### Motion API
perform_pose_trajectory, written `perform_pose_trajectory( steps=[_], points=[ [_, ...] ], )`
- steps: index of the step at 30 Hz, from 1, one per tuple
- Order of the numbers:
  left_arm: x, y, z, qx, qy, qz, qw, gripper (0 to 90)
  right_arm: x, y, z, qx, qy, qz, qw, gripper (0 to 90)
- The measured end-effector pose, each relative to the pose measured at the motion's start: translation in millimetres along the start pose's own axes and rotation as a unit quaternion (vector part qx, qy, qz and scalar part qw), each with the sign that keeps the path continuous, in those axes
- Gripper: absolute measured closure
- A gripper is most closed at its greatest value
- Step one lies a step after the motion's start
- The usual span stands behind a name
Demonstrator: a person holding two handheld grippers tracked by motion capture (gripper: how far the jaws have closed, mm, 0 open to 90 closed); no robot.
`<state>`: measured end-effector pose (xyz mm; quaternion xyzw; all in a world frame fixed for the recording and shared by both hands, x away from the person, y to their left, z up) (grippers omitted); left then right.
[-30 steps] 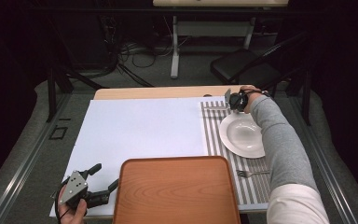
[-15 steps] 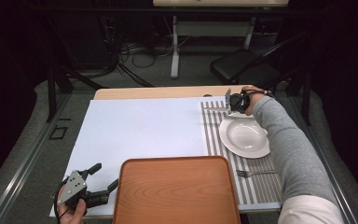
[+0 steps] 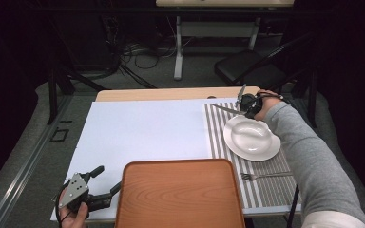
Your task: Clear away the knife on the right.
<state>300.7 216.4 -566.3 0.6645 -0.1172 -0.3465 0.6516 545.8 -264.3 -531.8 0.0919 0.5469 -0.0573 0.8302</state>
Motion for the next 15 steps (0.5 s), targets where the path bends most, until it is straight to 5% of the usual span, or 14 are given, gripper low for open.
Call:
perform_pose_trajectory(
  steps=[3,7,12,15],
  points=[
    [0.2,-0.1,0.2,0.000,0.001,0.000,1.0000,15.7,-3.6,-7.1,-4.0,0.061,0.017,0.014,0.9979,80.4],
    [0.6,-0.4,0.2,-0.001,0.000,-0.001,1.0000,15.6,-8.2,-14.1,-8.1,0.132,0.040,0.037,0.9897,80.4],
    [1.4,-0.8,0.6,0.000,-0.001,-0.004,1.0000,15.7,-12.0,-19.3,-14.1,0.208,0.079,0.065,0.9728,80.4],
    [1.2,-0.9,0.6,0.000,-0.001,-0.004,1.0000,15.7,-15.5,-20.3,-17.6,0.258,0.097,0.082,0.9578,80.4]
  ],
)
Point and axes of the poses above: each handheld gripper's, and its own axes: x roughly forward along the jaws, y roughly out of its top, z roughly to its right, the point moved 9 cm from there along x, roughly forward along the jaws, and after that the axes turned 7 degrees about -x, right-handed, at the moved point
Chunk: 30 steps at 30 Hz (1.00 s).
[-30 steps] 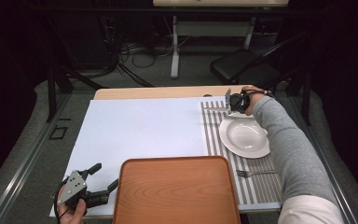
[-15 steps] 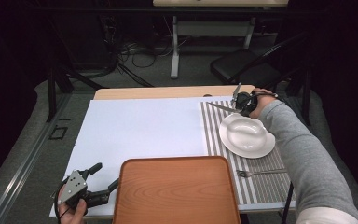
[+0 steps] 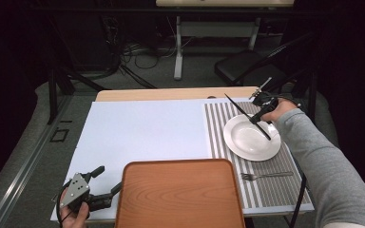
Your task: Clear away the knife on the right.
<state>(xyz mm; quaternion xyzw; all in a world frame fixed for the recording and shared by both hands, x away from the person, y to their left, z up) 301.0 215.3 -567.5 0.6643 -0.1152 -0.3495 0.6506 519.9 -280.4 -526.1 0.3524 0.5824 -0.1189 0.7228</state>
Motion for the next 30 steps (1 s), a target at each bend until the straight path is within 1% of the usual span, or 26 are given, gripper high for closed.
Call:
perform_pose_trajectory(
  steps=[2,3,4,5,7,8,9,10,11,12,16,18,19,21,24,26,27,28,29,30],
  points=[
    [-0.1,0.1,-0.2,-0.002,-0.001,0.001,1.0000,15.7,-1.9,-2.2,-0.7,0.024,0.018,0.005,0.9995,80.4],
    [0.0,0.1,-0.3,-0.002,-0.001,0.001,1.0000,15.7,-3.0,-4.5,-2.7,0.040,0.024,0.000,0.9989,80.4],
    [0.0,0.1,-0.3,-0.002,-0.001,0.001,1.0000,15.7,-2.0,-4.8,-1.1,0.039,0.027,0.008,0.9988,80.4],
    [0.1,0.2,-0.1,-0.002,-0.002,0.001,1.0000,15.7,-1.2,-5.5,-1.4,0.050,0.029,0.014,0.9982,80.5],
    [0.4,0.2,0.3,-0.001,-0.004,0.001,1.0000,15.7,-2.4,-9.1,-2.1,0.064,0.032,0.009,0.9974,80.4],
    [0.7,0.3,0.5,-0.001,-0.005,0.001,1.0000,15.7,-3.1,-10.3,-3.3,0.077,0.036,0.009,0.9964,80.5],
    [1.0,0.3,0.8,-0.002,-0.006,0.000,1.0000,15.6,-2.4,-10.2,-4.8,0.091,0.039,0.018,0.9949,80.4],
    [1.3,0.4,1.0,-0.002,-0.006,0.001,1.0000,15.7,-3.5,-11.6,-6.0,0.103,0.044,0.017,0.9935,80.5],
    [1.6,0.5,1.2,-0.002,-0.007,0.001,1.0000,15.7,-4.1,-12.5,-7.9,0.124,0.047,0.020,0.9910,80.4],
    [1.9,0.6,1.6,-0.002,-0.009,0.001,1.0000,15.7,-4.2,-12.6,-7.9,0.128,0.049,0.025,0.9902,80.5],
    [3.1,0.9,1.7,-0.001,-0.011,0.002,0.9999,15.7,-8.1,-16.1,-12.8,0.158,0.057,0.028,0.9854,80.5],
    [3.1,1.1,1.2,-0.002,-0.013,0.002,0.9999,15.7,-9.2,-17.2,-15.5,0.168,0.059,0.036,0.9834,80.5],
    [3.2,1.2,0.8,-0.004,-0.012,0.003,0.9999,15.7,-10.3,-18.7,-16.9,0.173,0.060,0.033,0.9826,80.5],
    [3.5,1.2,0.3,-0.004,-0.013,0.003,0.9999,15.7,-12.3,-20.3,-19.0,0.174,0.062,0.037,0.9822,80.4],
    [3.6,1.7,0.9,-0.005,-0.012,0.004,0.9999,15.7,-16.6,-22.8,-23.8,0.185,0.069,0.041,0.9796,80.5],
    [3.3,1.7,1.5,-0.004,-0.013,0.003,0.9999,15.7,-19.1,-24.2,-28.3,0.182,0.071,0.046,0.9797,80.5],
    [3.2,1.6,1.6,-0.004,-0.012,0.003,0.9999,15.7,-20.7,-25.8,-30.8,0.179,0.070,0.041,0.9805,80.4],
    [3.1,1.6,1.6,-0.004,-0.011,0.003,0.9999,15.6,-21.5,-26.3,-33.8,0.178,0.071,0.044,0.9805,80.5],
    [3.0,1.8,1.4,-0.004,-0.010,0.003,0.9999,15.7,-23.4,-27.8,-37.4,0.177,0.073,0.038,0.9808,80.4],
    [2.8,1.8,1.3,-0.005,-0.009,0.004,0.9999,15.7,-24.1,-28.2,-40.1,0.173,0.074,0.041,0.9812,80.5]
  ],
)
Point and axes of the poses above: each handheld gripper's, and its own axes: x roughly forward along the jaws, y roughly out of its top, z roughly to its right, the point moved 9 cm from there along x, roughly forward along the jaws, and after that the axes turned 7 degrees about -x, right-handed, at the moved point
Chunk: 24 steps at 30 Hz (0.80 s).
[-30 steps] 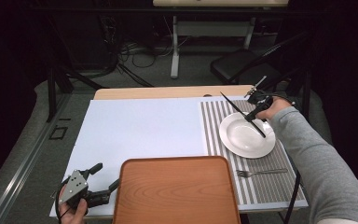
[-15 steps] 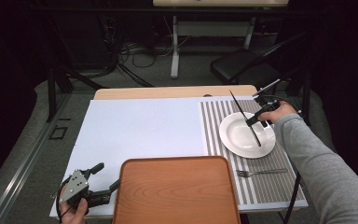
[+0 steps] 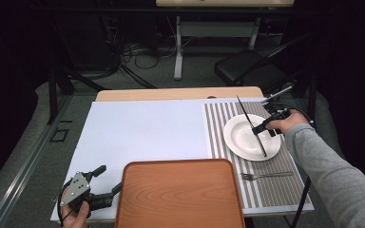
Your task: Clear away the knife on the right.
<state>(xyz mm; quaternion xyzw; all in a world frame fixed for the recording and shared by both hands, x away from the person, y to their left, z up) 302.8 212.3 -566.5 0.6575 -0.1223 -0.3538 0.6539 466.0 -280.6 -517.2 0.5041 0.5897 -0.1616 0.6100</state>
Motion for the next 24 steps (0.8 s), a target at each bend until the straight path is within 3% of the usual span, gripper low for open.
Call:
perform_pose_trajectory(
  steps=[12,13,14,15,17,18,19,20,21,22,24],
  points=[
    [-0.1,-0.6,0.3,0.001,0.001,-0.001,1.0000,15.7,-3.8,-28.9,-38.6,-0.025,0.000,-0.028,0.9993,80.5],
    [0.0,-0.7,0.3,0.001,0.001,-0.001,1.0000,15.6,-1.2,-29.8,-42.0,-0.031,0.003,-0.018,0.9994,80.4],
    [0.0,-0.7,0.3,0.001,0.001,-0.001,1.0000,15.7,-4.8,-35.4,-44.6,-0.037,-0.001,-0.054,0.9979,80.4],
    [0.0,-0.7,0.3,0.001,0.001,-0.001,1.0000,15.7,-0.4,-34.1,-49.6,-0.035,0.006,-0.029,0.9989,80.5],
    [0.1,-0.6,0.5,0.001,0.000,-0.001,1.0000,15.6,-1.1,-39.3,-56.9,-0.037,0.009,-0.049,0.9980,80.5],
    [0.0,-0.5,0.5,0.002,0.001,-0.001,1.0000,15.7,4.1,-36.9,-61.0,-0.037,0.015,-0.017,0.9991,80.5],
    [-0.2,-0.5,0.6,0.002,0.001,-0.002,1.0000,15.6,-1.4,-43.2,-61.9,-0.048,0.008,-0.064,0.9967,80.4],
    [-0.2,-0.5,0.7,0.002,0.002,-0.002,1.0000,15.7,7.1,-38.0,-67.8,-0.036,0.018,-0.009,0.9992,80.4],
    [-0.3,-0.5,0.7,0.003,0.002,-0.002,1.0000,15.7,7.1,-39.9,-70.5,-0.039,0.021,-0.016,0.9989,80.4],
    [-0.3,-0.6,0.8,0.003,0.002,-0.002,1.0000,15.7,1.1,-46.7,-71.1,-0.051,0.015,-0.066,0.9964,80.4],
    [-0.4,-0.6,0.8,0.003,0.002,-0.002,1.0000,15.7,8.1,-45.2,-79.1,-0.048,0.025,-0.032,0.9980,80.5]
  ],
)
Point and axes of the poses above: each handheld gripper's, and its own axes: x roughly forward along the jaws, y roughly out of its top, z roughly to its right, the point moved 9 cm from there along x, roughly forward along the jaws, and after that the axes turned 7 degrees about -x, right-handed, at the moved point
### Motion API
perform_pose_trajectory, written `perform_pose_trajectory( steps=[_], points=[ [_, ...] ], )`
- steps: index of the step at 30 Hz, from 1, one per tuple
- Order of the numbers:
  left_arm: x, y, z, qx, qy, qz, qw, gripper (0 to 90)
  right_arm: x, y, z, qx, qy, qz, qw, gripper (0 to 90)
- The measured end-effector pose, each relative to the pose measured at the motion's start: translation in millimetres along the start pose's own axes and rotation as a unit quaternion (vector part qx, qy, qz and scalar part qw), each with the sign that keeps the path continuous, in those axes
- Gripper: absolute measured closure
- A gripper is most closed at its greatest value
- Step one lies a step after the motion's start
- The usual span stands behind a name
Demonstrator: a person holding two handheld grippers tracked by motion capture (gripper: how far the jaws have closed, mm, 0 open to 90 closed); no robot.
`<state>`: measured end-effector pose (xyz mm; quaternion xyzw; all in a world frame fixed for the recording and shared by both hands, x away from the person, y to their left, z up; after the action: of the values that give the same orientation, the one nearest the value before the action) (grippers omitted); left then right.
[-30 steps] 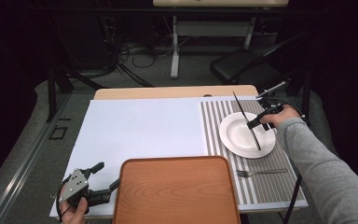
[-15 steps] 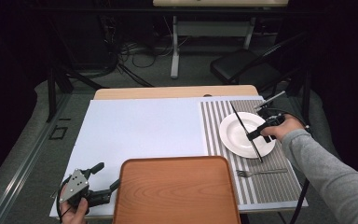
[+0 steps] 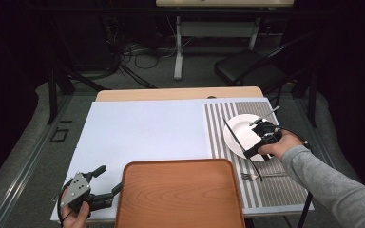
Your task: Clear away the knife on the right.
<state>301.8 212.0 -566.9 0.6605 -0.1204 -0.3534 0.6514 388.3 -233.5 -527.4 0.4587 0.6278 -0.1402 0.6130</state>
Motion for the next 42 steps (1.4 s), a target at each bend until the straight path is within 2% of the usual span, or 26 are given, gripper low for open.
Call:
perform_pose_trajectory(
  steps=[1,2,5,6,9,10,11,14,15,16,17,19,20,21,22,23,24,25,26,27,29,31,32,34,36,42],
  points=[
    [-0.1,-0.1,0.0,0.000,0.000,0.000,1.0000,15.7,-0.5,-2.8,-2.4,-0.007,0.001,-0.016,0.9999,80.5],
    [-0.1,-0.2,0.1,0.000,0.000,0.000,1.0000,15.7,2.7,-2.3,-6.1,-0.007,0.006,-0.005,0.9999,80.5],
    [-0.5,-0.3,0.1,-0.002,0.001,0.000,1.0000,15.7,5.2,-6.8,-16.6,-0.008,0.010,-0.029,0.9995,80.5],
    [-0.7,-0.4,-0.1,-0.001,0.001,0.000,1.0000,15.6,7.0,-6.7,-18.5,-0.021,0.013,-0.027,0.9993,80.5],
    [-1.3,-0.3,-0.3,0.000,0.002,0.000,1.0000,15.7,12.0,-7.6,-29.4,-0.026,0.021,-0.029,0.9990,80.5],
    [-1.4,-0.3,-0.2,0.000,0.002,0.000,1.0000,15.7,13.5,-8.5,-33.9,-0.017,0.021,-0.028,0.9992,80.4],
    [-1.6,-0.2,0.0,0.000,0.002,0.000,1.0000,15.7,15.2,-8.0,-36.1,-0.032,0.025,-0.026,0.9989,80.5],
    [-1.9,-0.1,0.0,0.001,0.002,0.001,1.0000,15.7,18.2,-10.5,-46.9,-0.035,0.031,-0.031,0.9984,80.5],
    [-2.0,-0.2,0.0,0.001,0.003,0.000,1.0000,15.7,19.5,-11.4,-48.4,-0.045,0.031,-0.034,0.9980,80.4],
    [-2.1,-0.2,0.2,0.000,0.002,0.001,1.0000,15.7,20.7,-12.4,-52.2,-0.046,0.034,-0.036,0.9977,80.5],
    [-2.3,-0.1,0.2,0.000,0.002,0.001,1.0000,15.7,21.1,-15.0,-58.0,-0.027,0.039,-0.046,0.9978,80.5],
    [-2.5,-0.1,0.1,0.000,0.003,0.001,1.0000,15.7,25.2,-17.1,-63.3,-0.030,0.042,-0.047,0.9975,80.5],
    [-2.6,-0.2,0.2,0.000,0.003,0.001,1.0000,15.7,26.8,-18.4,-65.3,-0.036,0.043,-0.052,0.9971,80.5],
    [-2.3,0.1,0.1,-0.001,0.004,0.004,1.0000,15.6,30.1,-17.1,-61.6,-0.086,0.047,-0.047,0.9941,80.5],
    [-2.5,0.1,-0.1,0.000,0.005,0.003,1.0000,15.7,31.6,-18.5,-68.3,-0.060,0.048,-0.047,0.9960,80.5],
    [-2.6,0.2,0.1,0.001,0.004,0.003,1.0000,15.7,32.3,-19.7,-71.6,-0.059,0.050,-0.054,0.9955,80.5],
    [-2.7,0.2,0.2,0.000,0.004,0.003,1.0000,15.7,37.4,-18.0,-75.7,-0.058,0.054,-0.032,0.9963,80.5],
    [-2.8,0.4,0.4,0.000,0.005,0.004,1.0000,15.7,32.2,-24.3,-76.3,-0.073,0.055,-0.083,0.9924,80.4],
    [-3.2,0.4,0.5,0.001,0.004,0.003,1.0000,15.6,32.3,-26.1,-79.3,-0.077,0.057,-0.094,0.9909,80.5],
    [-3.3,0.4,0.7,0.002,0.004,0.003,1.0000,15.7,39.4,-23.2,-85.3,-0.069,0.065,-0.057,0.9938,80.5],
    [-3.4,0.1,0.6,0.002,0.005,0.003,1.0000,15.6,43.1,-26.1,-89.6,-0.077,0.067,-0.065,0.9927,80.5],
    [-3.4,0.0,0.5,0.001,0.005,0.003,1.0000,15.7,47.2,-29.0,-96.6,-0.069,0.080,-0.067,0.9921,80.5],
    [-3.5,-0.1,0.3,0.002,0.006,0.002,1.0000,15.7,49.6,-31.1,-97.7,-0.073,0.080,-0.070,0.9916,80.5],
    [-3.6,-0.3,0.4,0.001,0.006,0.002,1.0000,15.6,57.9,-31.8,-103.0,-0.070,0.087,-0.047,0.9926,80.5],
    [-3.7,-0.3,0.3,0.001,0.006,0.002,1.0000,15.7,57.4,-38.1,-103.7,-0.081,0.089,-0.083,0.9893,80.4],
    [-4.0,0.1,1.1,0.003,0.006,0.003,1.0000,15.7,64.4,-45.1,-111.1,-0.081,0.099,-0.094,0.9873,80.4]
  ],
)
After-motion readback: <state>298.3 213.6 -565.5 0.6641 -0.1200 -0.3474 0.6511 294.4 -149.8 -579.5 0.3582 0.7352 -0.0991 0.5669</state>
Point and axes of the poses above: each handheld gripper's, and its own axes: x roughly forward along the jaws, y roughly out of its top, z roughly to its right, the point moved 9 cm from there along x, roughly forward along the jaws, and after that the axes turned 7 degrees about -x, right-handed, at the moved point
